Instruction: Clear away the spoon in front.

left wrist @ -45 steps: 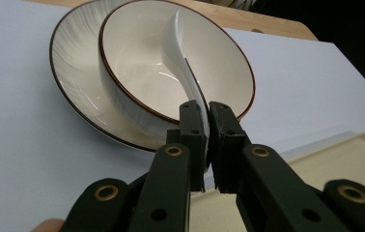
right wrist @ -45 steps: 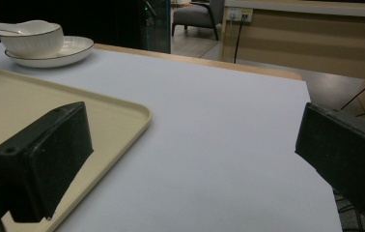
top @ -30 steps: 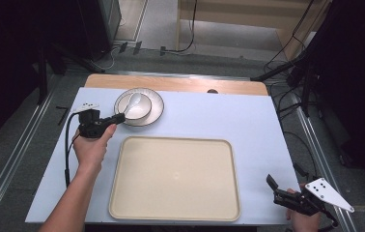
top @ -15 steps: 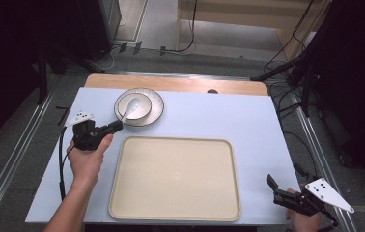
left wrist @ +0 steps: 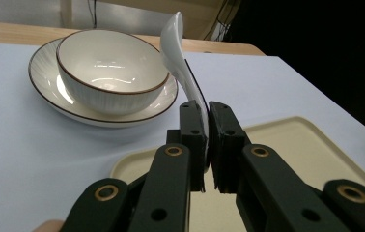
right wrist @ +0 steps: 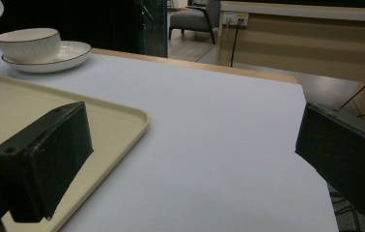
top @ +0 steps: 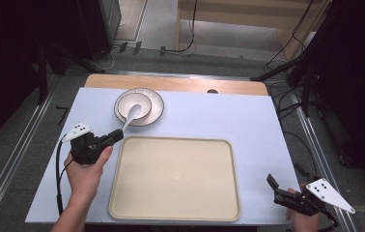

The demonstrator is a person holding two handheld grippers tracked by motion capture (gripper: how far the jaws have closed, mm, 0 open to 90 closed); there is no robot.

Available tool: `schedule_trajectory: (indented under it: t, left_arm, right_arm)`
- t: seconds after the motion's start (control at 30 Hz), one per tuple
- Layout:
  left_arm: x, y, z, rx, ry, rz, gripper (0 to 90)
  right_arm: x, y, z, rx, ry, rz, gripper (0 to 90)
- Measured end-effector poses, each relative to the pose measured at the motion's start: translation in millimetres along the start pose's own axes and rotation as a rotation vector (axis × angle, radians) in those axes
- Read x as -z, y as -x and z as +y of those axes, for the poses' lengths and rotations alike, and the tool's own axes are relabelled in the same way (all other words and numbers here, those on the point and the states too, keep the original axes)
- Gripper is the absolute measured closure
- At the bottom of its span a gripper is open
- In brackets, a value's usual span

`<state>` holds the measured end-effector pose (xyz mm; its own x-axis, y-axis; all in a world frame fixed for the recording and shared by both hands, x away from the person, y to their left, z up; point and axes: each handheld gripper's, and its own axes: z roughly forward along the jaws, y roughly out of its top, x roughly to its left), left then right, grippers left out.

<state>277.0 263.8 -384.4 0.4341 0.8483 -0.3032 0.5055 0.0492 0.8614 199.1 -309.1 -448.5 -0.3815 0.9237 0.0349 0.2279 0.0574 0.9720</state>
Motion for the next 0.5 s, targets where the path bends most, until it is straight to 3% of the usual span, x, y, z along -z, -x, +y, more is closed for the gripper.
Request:
schedule_trajectory:
  t: [0.3, 0.5]
  left_arm:
    - [14.4, 6.3, -18.1, 0.01, 0.005, 0.003, 86.3]
    - [23.6, 7.4, -38.5, 0.022, 0.001, 0.023, 86.3]
  right_arm:
    - [0.9, -0.4, 0.7, 0.0, 0.005, -0.005, 0.0]
    - [0.3, -1.7, 0.7, 0.0, 0.003, -0.004, 0.0]
